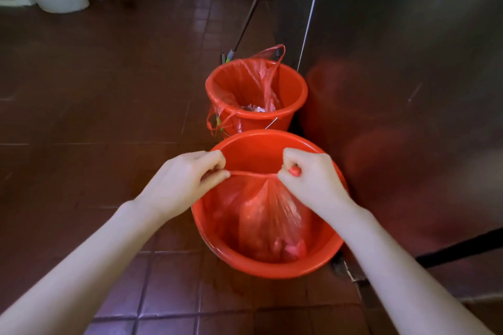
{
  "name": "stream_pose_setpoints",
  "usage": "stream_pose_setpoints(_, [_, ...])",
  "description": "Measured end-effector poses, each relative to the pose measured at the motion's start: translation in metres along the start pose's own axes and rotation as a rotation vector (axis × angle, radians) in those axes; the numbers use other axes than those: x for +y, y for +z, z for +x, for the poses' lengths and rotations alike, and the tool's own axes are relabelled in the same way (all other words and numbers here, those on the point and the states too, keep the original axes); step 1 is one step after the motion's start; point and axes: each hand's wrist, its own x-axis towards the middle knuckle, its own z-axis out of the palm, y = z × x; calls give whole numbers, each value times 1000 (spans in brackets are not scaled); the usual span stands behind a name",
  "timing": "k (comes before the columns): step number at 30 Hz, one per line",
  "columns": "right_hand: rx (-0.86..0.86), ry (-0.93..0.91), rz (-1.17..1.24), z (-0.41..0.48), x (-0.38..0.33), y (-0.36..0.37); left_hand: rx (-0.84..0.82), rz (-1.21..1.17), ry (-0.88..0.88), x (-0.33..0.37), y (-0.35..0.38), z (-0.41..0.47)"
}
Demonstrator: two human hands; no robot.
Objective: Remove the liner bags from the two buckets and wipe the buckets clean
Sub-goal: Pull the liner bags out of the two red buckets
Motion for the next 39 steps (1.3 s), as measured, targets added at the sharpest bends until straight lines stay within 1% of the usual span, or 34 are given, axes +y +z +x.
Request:
stream_pose_setpoints(2, [-61, 63, -62, -10, 24, -11, -40, 27, 24, -15, 2, -10])
stream_pose_setpoints(5, [-222, 212, -151, -30, 49, -16, -158, 83, 66, -27, 14, -26])
stream_pose_setpoints(7, [-261, 246, -178, -38, 56, -10, -202, 76, 68, -28, 25, -30])
stream_pose_setpoints(9, [-250, 257, -213, -42, 54, -5, -197, 72, 27, -28, 34, -32])
stream_pose_setpoints(12, [-249, 222, -287, -51, 47, -2, -181, 31, -77, -20, 44, -37])
stream_pose_setpoints(15, [-320, 265, -211, -70, 42, -6, -204, -103, -162, -3, 48, -46])
stream_pose_setpoints(16, [-307, 286, -210, -79, 41, -10, -224, -141, -157, 2, 49, -51])
stream_pose_setpoints(18, [-213, 342, -288, -102, 43, -18, -305, -212, -113, 13, 50, -62])
stream_pose_setpoints(21, [-81, 530, -355, -130, 41, -24, -463, -299, -75, 26, 51, -76])
stream_pose_setpoints(22, [-58, 588, -320, -135, 40, -22, -479, -282, -59, 29, 51, -79])
stream_pose_setpoints(24, [-20, 640, -234, -140, 38, -16, -431, -242, -43, 32, 54, -83])
stream_pose_setpoints(27, [-9, 620, -194, -134, 37, -12, -353, -183, -55, 36, 54, -89])
stream_pose_setpoints(30, [-35, 564, -146, -118, 32, -1, -351, -194, -97, 33, 48, -106])
stream_pose_setpoints(34, [-99, 425, -68, -94, 17, 33, -282, -211, -193, 20, 23, -139])
stream_pose_setpoints(36, [-142, 351, -30, -80, 8, 54, -219, -197, -243, 11, 13, -157])
stream_pose_setpoints(39, [-275, 279, 59, -50, -2, 83, -126, -188, -343, -2, 1, -176])
